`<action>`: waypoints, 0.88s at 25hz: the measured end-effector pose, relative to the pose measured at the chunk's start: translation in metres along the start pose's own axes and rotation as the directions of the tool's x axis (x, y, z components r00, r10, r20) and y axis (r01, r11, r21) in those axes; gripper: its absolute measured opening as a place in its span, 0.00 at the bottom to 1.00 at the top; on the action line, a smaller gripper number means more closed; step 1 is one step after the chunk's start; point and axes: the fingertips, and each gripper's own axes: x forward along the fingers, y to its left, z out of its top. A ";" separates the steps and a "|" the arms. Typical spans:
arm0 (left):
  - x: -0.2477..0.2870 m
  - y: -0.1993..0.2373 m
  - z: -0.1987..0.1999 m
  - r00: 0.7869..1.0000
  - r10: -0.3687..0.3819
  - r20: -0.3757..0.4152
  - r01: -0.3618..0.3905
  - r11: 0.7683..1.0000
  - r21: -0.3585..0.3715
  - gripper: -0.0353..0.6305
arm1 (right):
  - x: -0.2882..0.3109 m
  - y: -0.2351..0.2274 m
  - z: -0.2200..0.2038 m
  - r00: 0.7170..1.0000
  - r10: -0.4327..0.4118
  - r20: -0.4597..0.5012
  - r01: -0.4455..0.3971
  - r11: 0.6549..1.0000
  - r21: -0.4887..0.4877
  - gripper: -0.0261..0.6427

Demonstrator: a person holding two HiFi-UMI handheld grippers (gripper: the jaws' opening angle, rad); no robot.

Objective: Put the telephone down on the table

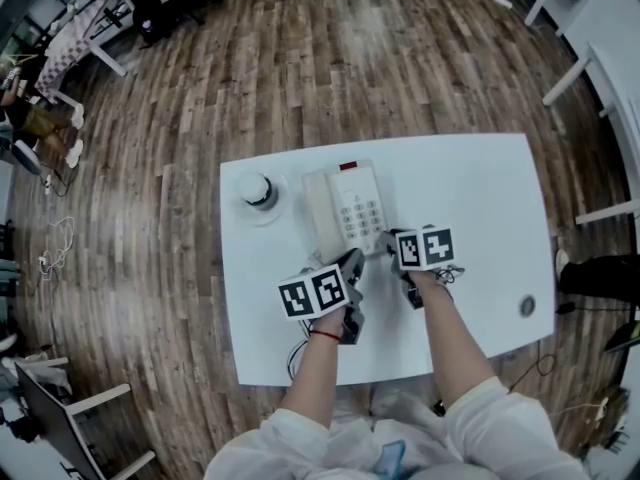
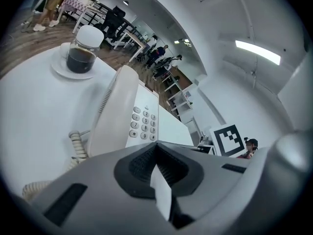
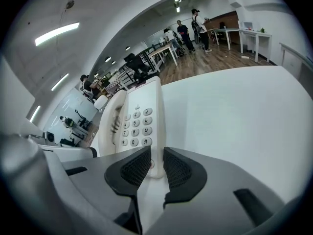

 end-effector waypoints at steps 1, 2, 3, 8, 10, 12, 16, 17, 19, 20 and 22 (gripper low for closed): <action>-0.001 0.001 -0.001 1.000 0.011 -0.007 -0.011 1.000 0.006 0.05 | 0.000 0.001 0.000 1.000 -0.014 -0.001 0.014 1.000 -0.012 0.19; -0.002 0.002 -0.001 1.000 0.022 -0.013 -0.022 1.000 0.011 0.05 | 0.000 0.002 0.000 1.000 -0.026 -0.002 0.026 0.999 -0.023 0.19; -0.004 0.003 -0.002 0.999 0.031 -0.018 -0.031 0.999 0.015 0.05 | 0.000 0.002 0.000 0.999 -0.035 -0.002 0.035 0.999 -0.033 0.19; -0.013 0.008 -0.007 0.998 0.058 -0.025 -0.058 0.998 0.021 0.05 | -0.002 0.002 0.000 0.997 -0.071 0.008 0.071 0.995 -0.067 0.19; -0.015 0.008 -0.010 0.998 0.066 -0.025 -0.065 0.998 0.023 0.05 | -0.003 0.001 0.000 0.997 -0.082 0.012 0.083 0.994 -0.077 0.19; -0.017 0.008 -0.010 0.997 0.072 -0.026 -0.072 0.997 0.025 0.05 | -0.002 -0.001 0.001 0.996 -0.089 0.013 0.090 0.993 -0.083 0.19; -0.022 0.008 -0.010 0.995 0.093 -0.026 -0.093 0.995 0.034 0.05 | -0.002 -0.002 0.003 0.994 -0.110 0.010 0.110 0.989 -0.097 0.19; -0.023 0.009 -0.010 0.995 0.098 -0.026 -0.097 0.995 0.037 0.05 | -0.001 -0.002 0.003 0.993 -0.115 0.011 0.115 0.988 -0.101 0.19; -0.027 0.010 -0.011 0.994 0.106 -0.024 -0.105 0.994 0.039 0.05 | -0.001 -0.002 0.003 0.992 -0.126 0.010 0.126 0.986 -0.108 0.19; -0.029 0.011 -0.010 0.994 0.111 -0.022 -0.110 0.993 0.039 0.05 | -0.001 -0.001 0.003 0.991 -0.131 0.010 0.131 0.985 -0.112 0.19; -0.033 0.013 -0.010 0.993 0.119 -0.020 -0.119 0.992 0.042 0.05 | 0.000 -0.001 0.002 0.990 -0.141 0.008 0.141 0.983 -0.117 0.19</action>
